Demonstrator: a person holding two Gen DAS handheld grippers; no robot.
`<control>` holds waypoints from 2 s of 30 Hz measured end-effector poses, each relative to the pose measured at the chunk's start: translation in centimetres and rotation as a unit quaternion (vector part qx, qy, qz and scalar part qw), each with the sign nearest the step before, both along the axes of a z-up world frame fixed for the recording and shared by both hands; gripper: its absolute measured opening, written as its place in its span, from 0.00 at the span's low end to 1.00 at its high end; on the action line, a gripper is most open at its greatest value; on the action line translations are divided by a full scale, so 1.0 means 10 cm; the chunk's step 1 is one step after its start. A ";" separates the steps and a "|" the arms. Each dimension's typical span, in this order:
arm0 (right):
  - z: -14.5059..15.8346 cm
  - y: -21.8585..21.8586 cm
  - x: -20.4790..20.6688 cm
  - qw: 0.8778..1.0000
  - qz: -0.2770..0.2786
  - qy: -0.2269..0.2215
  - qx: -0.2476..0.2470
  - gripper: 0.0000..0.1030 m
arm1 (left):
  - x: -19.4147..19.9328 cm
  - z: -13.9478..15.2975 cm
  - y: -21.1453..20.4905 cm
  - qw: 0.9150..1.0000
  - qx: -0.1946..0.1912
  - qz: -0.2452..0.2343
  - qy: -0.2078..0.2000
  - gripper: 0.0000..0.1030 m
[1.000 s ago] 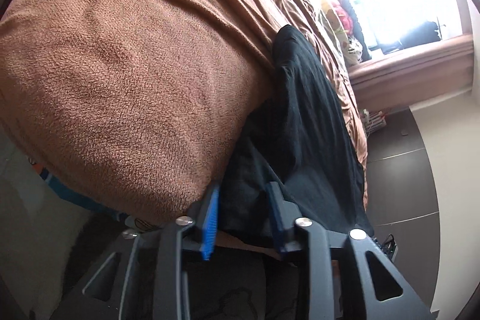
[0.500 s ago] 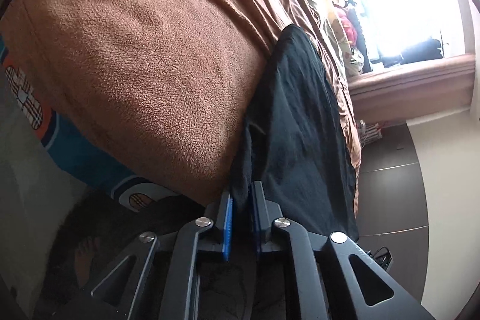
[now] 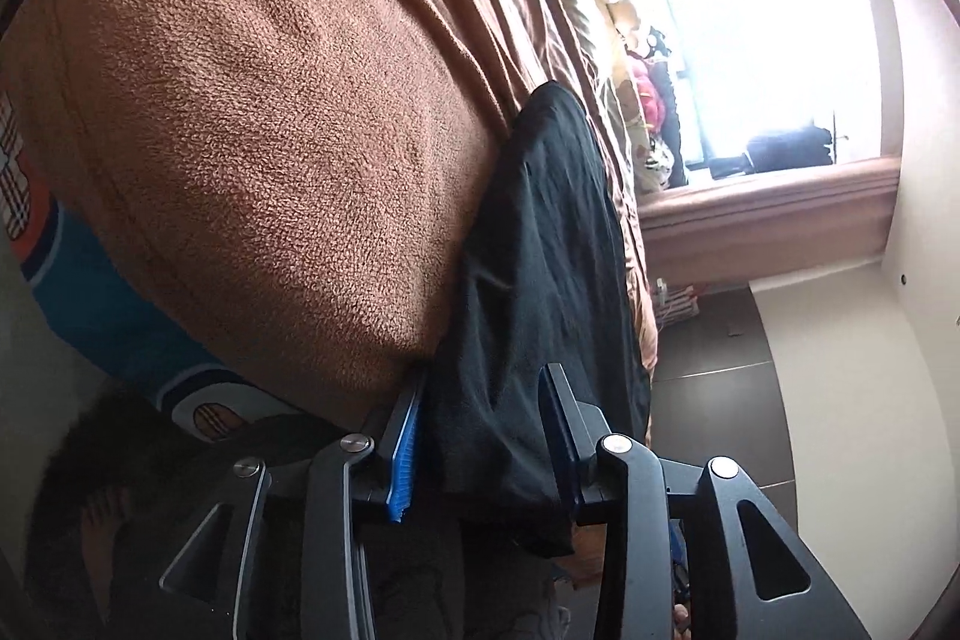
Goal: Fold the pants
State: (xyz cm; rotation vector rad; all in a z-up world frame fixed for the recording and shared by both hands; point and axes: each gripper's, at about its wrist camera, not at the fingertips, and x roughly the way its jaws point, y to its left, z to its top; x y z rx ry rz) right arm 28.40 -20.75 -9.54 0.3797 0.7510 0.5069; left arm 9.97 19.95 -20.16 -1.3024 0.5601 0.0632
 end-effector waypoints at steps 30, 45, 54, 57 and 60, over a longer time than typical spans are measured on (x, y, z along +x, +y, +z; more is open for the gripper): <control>-0.23 2.09 0.60 0.958 0.186 -0.013 -0.219 0.32 | -0.04 -0.01 -0.23 0.995 -0.029 0.095 0.012 0.08; -0.04 1.88 1.01 0.963 0.100 -0.009 -0.252 0.29 | -0.03 -0.01 -0.25 0.993 -0.027 0.113 0.032 0.08; -0.02 2.07 0.96 0.960 0.165 -0.009 -0.227 0.29 | -0.05 0.00 -0.26 0.991 -0.036 0.121 0.037 0.08; -0.11 2.15 1.12 0.955 0.180 0.007 -0.234 0.29 | -0.06 0.00 -0.27 0.991 -0.037 0.123 0.038 0.08; -0.20 2.27 1.28 0.952 0.183 0.022 -0.244 0.29 | -0.06 0.01 -0.27 0.991 -0.037 0.124 0.038 0.08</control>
